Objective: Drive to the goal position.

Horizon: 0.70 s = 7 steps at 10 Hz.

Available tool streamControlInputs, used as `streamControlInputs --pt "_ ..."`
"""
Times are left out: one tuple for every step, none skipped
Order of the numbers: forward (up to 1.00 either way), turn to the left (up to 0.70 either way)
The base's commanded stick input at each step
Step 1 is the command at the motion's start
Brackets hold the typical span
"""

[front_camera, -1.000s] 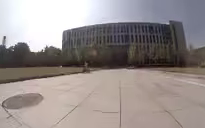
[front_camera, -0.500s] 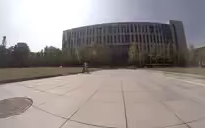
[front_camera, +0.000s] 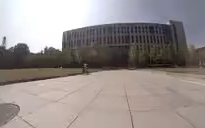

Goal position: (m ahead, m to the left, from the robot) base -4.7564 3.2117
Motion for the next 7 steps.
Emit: streamControlInputs --pt "0.70 -0.23" --pt "0.70 -0.28" --pt "0.70 -0.18" --pt "0.70 0.00" --pt "0.70 0.00" --pt "0.70 0.00" --pt "0.70 0.00"
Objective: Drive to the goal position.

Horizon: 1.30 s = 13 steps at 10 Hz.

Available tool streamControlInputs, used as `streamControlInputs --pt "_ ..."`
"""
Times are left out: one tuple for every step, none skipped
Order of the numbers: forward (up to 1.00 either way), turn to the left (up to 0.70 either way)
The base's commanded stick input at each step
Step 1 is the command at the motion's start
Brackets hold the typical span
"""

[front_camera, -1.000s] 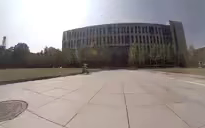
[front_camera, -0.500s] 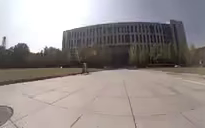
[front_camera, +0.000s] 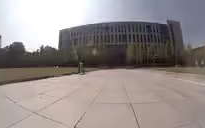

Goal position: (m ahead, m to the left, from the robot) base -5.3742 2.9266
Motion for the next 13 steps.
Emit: streamControlInputs --pt "0.70 0.00" --pt "0.70 0.00" --pt "0.70 0.00" --pt "0.70 0.00" --pt "0.70 0.00" --pt "0.70 0.00" --pt "0.70 0.00" --pt "0.70 0.00" --pt "0.70 0.00" --pt "0.70 0.00" --pt "0.70 0.00" --pt "0.70 0.00" --pt "0.70 0.00"
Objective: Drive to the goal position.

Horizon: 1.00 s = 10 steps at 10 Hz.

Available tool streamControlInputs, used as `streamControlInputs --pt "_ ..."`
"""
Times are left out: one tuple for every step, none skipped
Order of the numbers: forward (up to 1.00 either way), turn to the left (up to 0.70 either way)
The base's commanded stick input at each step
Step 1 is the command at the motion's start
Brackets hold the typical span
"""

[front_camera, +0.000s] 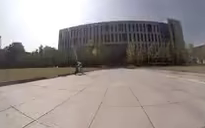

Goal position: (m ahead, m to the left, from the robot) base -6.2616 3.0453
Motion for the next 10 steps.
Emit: streamControlInputs --pt "0.70 0.00" --pt "0.70 0.00" --pt "0.70 0.00" --pt "0.70 0.00" --pt "0.70 0.00" --pt "0.70 0.00" --pt "0.70 0.00" --pt "0.70 0.00" --pt "0.70 0.00" --pt "0.70 0.00"
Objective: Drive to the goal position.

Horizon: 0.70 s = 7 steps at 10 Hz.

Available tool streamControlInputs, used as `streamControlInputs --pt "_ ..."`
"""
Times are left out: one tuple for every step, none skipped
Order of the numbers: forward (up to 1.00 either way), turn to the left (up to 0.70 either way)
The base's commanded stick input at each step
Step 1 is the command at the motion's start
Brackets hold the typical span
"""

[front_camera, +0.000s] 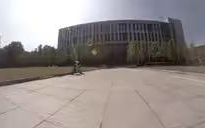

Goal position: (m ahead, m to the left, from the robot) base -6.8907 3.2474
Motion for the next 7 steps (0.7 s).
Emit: streamControlInputs --pt "0.70 0.00" --pt "0.70 0.00" --pt "0.70 0.00" --pt "0.70 0.00" --pt "0.70 0.00" --pt "0.70 0.00" --pt "0.70 0.00"
